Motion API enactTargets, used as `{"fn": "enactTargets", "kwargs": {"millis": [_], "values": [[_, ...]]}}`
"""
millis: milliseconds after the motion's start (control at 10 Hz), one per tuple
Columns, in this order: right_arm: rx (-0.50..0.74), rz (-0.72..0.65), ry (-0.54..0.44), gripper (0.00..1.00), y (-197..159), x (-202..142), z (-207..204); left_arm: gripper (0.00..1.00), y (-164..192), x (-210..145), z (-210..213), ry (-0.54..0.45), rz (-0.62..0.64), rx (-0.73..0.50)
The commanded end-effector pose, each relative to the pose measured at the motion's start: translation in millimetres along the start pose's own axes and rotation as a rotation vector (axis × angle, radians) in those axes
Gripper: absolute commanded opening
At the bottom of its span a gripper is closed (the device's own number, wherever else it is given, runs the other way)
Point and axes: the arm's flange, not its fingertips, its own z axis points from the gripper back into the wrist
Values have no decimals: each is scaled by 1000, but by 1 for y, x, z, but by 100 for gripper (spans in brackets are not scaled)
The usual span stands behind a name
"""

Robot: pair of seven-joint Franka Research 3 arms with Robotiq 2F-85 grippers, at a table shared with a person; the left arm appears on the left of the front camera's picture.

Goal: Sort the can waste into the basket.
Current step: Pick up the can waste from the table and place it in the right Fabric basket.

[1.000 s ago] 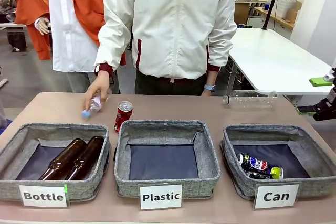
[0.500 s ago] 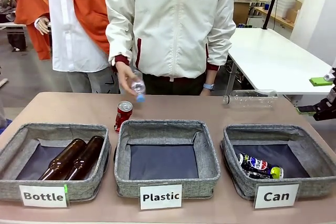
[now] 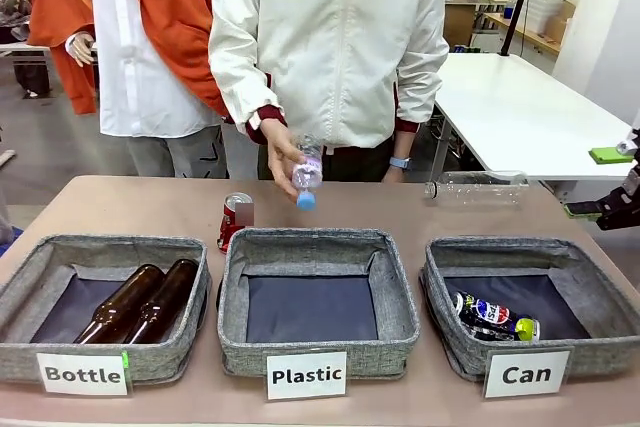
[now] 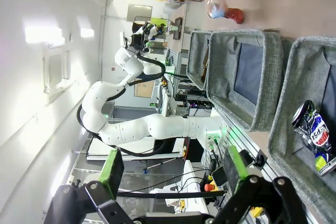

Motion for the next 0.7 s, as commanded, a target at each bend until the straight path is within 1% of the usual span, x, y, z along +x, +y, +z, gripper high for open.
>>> {"fn": "enactTargets", "kwargs": {"millis": [0,300,400,500,600], "values": [[3,16,8,100,2,1,4,100,6,8,-39,74,-11,-53],[3,16,8,100,2,1,4,100,9,16,-133,150,-86,-84],[3,16,8,100,2,1,4,100,8,18,-157,186,-104,-148],[3,16,8,100,2,1,4,100,8,22,-163,208,-109,-200],[3,16,8,100,2,1,4,100,9,26,-145,191,-102,-208]]}}
